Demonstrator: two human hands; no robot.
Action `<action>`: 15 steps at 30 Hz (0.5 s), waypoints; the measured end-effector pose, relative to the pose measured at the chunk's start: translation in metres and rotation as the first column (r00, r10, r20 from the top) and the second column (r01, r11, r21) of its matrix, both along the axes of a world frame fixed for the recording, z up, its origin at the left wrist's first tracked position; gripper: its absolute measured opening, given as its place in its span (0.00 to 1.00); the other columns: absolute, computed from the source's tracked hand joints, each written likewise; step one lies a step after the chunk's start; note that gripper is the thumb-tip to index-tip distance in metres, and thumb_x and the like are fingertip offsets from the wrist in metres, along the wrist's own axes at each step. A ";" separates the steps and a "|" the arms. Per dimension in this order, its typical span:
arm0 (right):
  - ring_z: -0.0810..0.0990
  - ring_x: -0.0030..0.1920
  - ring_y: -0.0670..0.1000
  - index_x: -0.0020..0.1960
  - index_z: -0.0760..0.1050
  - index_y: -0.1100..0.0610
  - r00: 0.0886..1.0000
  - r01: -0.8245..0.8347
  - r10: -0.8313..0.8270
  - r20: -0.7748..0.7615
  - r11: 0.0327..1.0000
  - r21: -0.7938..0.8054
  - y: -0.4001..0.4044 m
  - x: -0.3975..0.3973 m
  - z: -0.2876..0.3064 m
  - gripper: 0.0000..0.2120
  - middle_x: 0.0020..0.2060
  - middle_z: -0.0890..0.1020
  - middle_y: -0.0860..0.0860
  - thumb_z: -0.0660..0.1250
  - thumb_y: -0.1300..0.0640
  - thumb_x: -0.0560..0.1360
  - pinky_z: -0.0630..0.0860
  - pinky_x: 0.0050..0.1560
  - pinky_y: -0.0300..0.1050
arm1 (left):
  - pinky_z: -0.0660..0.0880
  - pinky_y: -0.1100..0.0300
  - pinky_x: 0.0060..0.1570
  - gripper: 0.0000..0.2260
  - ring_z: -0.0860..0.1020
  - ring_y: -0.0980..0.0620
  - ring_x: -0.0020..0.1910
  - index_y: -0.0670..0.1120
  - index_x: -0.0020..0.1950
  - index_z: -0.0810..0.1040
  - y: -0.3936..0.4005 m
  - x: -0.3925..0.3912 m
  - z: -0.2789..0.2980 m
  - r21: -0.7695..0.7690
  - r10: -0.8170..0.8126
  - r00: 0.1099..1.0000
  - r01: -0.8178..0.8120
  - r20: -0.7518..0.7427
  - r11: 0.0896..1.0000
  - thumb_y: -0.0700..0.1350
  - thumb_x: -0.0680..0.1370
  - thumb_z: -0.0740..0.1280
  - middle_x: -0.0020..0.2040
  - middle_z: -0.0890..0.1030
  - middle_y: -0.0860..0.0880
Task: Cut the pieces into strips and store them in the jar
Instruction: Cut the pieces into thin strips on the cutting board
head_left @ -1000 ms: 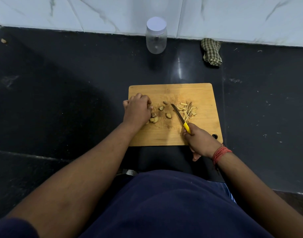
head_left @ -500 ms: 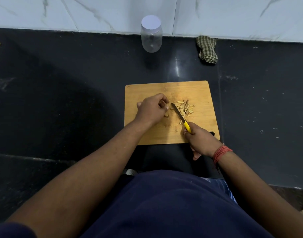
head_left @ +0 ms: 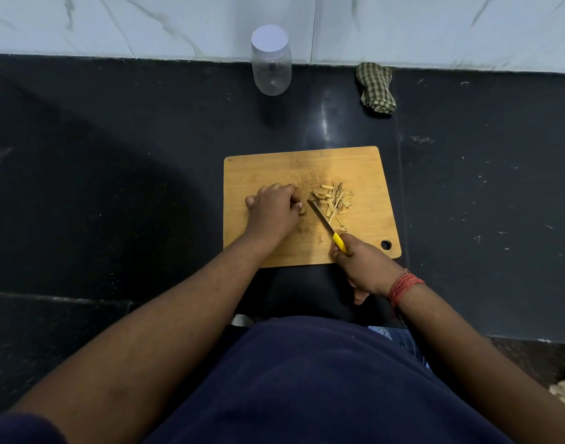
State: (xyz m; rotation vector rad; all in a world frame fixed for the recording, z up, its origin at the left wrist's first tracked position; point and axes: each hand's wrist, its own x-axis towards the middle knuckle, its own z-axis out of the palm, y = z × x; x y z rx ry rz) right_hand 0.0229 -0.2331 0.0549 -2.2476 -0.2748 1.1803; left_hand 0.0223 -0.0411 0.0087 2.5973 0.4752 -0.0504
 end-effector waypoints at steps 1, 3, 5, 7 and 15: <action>0.80 0.23 0.59 0.55 0.63 0.51 1.000 -0.004 0.004 -0.003 1.000 -0.003 0.001 0.000 0.001 0.03 0.33 0.75 0.58 0.53 0.54 0.83 0.78 0.24 0.47 | 0.60 0.53 0.54 0.09 0.73 0.50 0.60 0.52 0.59 0.79 0.001 -0.001 -0.001 0.026 -0.014 1.000 0.014 0.007 1.000 0.50 0.81 0.65 0.56 0.79 0.54; 0.80 0.24 0.59 0.56 0.65 0.53 1.000 -0.004 0.004 -0.015 1.000 -0.008 0.002 -0.001 0.002 0.05 0.33 0.75 0.59 0.53 0.54 0.83 0.80 0.26 0.51 | 0.61 0.53 0.56 0.12 0.72 0.50 0.62 0.51 0.64 0.77 0.002 -0.005 -0.002 0.059 -0.036 0.999 0.034 0.031 0.998 0.49 0.82 0.63 0.59 0.78 0.53; 0.80 0.24 0.60 0.57 0.66 0.53 1.000 -0.005 0.005 -0.026 1.000 -0.014 0.003 -0.003 0.003 0.05 0.34 0.75 0.59 0.53 0.55 0.83 0.81 0.28 0.54 | 0.62 0.53 0.58 0.14 0.72 0.51 0.63 0.50 0.66 0.76 0.003 -0.010 -0.004 0.075 -0.054 0.998 0.052 0.030 0.996 0.49 0.81 0.63 0.61 0.76 0.53; 0.79 0.24 0.59 0.57 0.65 0.54 0.999 -0.007 0.007 -0.035 1.000 -0.016 0.004 -0.005 0.003 0.06 0.34 0.75 0.60 0.53 0.55 0.84 0.81 0.28 0.55 | 0.63 0.51 0.62 0.16 0.70 0.50 0.65 0.50 0.68 0.74 0.003 -0.014 -0.006 0.096 -0.080 0.997 0.080 -0.001 0.992 0.51 0.81 0.64 0.64 0.74 0.52; 0.78 0.21 0.55 0.70 0.58 0.55 0.999 -0.036 0.036 -0.019 0.999 -0.022 0.010 -0.017 -0.001 0.15 0.37 0.76 0.61 0.51 0.56 0.84 0.79 0.24 0.51 | 0.61 0.51 0.59 0.16 0.72 0.50 0.64 0.52 0.68 0.74 0.003 -0.017 -0.003 0.150 -0.166 0.985 0.157 0.051 0.976 0.47 0.80 0.67 0.65 0.76 0.54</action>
